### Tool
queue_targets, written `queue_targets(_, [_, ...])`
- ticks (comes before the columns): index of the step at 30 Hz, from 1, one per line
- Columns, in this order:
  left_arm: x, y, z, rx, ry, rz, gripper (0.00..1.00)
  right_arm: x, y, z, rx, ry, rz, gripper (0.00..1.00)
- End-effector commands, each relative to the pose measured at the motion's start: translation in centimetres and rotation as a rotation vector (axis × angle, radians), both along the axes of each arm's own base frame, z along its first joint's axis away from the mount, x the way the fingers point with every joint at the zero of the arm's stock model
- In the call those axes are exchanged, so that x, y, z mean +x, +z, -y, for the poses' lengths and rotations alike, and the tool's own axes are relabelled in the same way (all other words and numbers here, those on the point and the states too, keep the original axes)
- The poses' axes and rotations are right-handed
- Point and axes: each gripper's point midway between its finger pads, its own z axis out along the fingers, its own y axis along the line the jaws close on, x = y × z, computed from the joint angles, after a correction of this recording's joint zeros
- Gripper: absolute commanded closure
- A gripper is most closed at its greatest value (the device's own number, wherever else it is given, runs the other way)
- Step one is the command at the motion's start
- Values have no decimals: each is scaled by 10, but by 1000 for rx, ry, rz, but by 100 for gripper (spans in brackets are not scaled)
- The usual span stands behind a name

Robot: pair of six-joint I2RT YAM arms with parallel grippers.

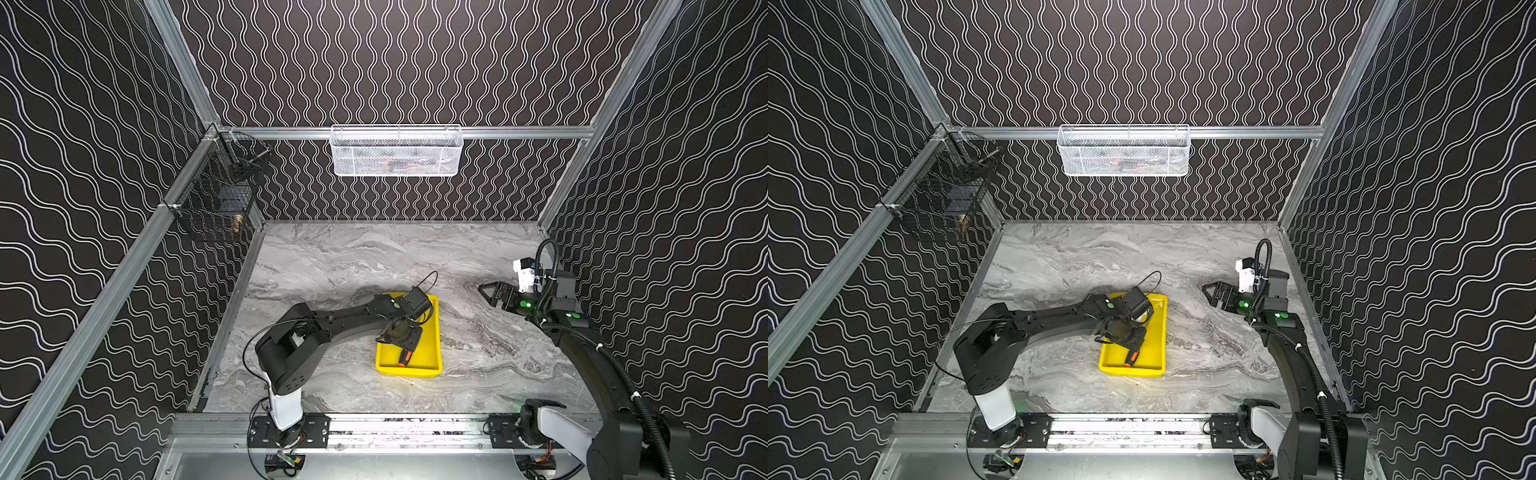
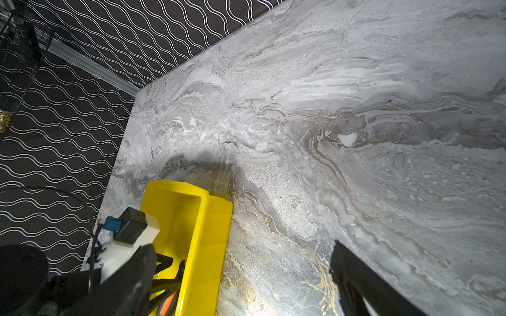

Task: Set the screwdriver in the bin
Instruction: 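Open the left gripper to release the screwdriver into the tray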

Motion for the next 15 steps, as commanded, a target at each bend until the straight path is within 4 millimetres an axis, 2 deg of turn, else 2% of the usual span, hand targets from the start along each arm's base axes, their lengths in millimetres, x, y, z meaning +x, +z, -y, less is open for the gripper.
queue_targets(1, [2,12,2,-24,-2,19,47,4,8,0,-6,5,35,1])
queue_targets(6, [6,36,7,-63,-9,52,43,6,14,-1,-5,9,42,1])
queue_targets(9, [9,51,7,-73,-11,81,37,7,17,0,-4,1,50,1])
queue_targets(12, [11,71,8,-101,-29,119,24,8,24,-1,2,7,60,1])
queue_targets(15, [20,101,5,-138,-46,199,7,11,34,-1,-2,10,88,1])
